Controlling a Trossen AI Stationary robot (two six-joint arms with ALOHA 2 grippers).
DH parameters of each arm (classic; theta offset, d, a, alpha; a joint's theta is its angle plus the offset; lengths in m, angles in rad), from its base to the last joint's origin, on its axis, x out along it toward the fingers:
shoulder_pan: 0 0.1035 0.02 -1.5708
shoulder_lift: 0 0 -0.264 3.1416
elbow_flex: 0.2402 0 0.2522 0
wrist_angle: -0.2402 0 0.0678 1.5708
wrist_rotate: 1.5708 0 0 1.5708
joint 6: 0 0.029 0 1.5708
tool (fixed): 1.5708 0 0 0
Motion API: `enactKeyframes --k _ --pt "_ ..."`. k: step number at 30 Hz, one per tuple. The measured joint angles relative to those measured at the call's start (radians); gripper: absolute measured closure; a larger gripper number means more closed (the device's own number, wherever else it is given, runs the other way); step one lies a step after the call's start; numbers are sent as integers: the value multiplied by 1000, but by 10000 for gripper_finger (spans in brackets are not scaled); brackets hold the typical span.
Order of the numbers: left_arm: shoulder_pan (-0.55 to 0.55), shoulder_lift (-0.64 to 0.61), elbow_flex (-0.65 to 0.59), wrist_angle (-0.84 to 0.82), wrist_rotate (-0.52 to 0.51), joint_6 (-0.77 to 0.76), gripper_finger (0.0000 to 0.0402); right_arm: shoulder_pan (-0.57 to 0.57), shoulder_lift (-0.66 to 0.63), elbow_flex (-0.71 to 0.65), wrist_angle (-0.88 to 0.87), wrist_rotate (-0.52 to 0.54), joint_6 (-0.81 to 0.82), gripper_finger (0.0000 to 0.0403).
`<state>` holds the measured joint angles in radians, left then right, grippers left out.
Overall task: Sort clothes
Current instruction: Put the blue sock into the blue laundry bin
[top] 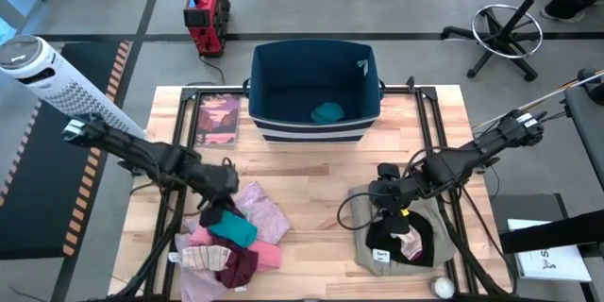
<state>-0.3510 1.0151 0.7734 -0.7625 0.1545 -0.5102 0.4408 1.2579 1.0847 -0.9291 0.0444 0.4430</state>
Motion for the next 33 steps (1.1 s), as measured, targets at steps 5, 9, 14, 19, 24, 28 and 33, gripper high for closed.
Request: enactKeyframes --k 5,9,14,19,24,28,33 --pt "-68 165 111 -130 12 -15 337 0 0 0 0 0 -10 165" --pt "-92 277 193 -283 -9 -15 310 0 0 0 1 0 -16 169" --pt "-95 360 256 -405 -104 31 271 0 0 0 7 0 -42 176" --pt "-96 378 254 -403 -111 61 232 0 0 0 26 0 -52 174" --pt "-96 378 228 -390 -8 44 214 0 0 0 26 0 -54 167" --pt "-96 378 228 -377 11 42 240 0 0 0 26 1 -54 170" --pt "-96 378 227 -353 12 86 326 0 0 0 25 1 -53 181"
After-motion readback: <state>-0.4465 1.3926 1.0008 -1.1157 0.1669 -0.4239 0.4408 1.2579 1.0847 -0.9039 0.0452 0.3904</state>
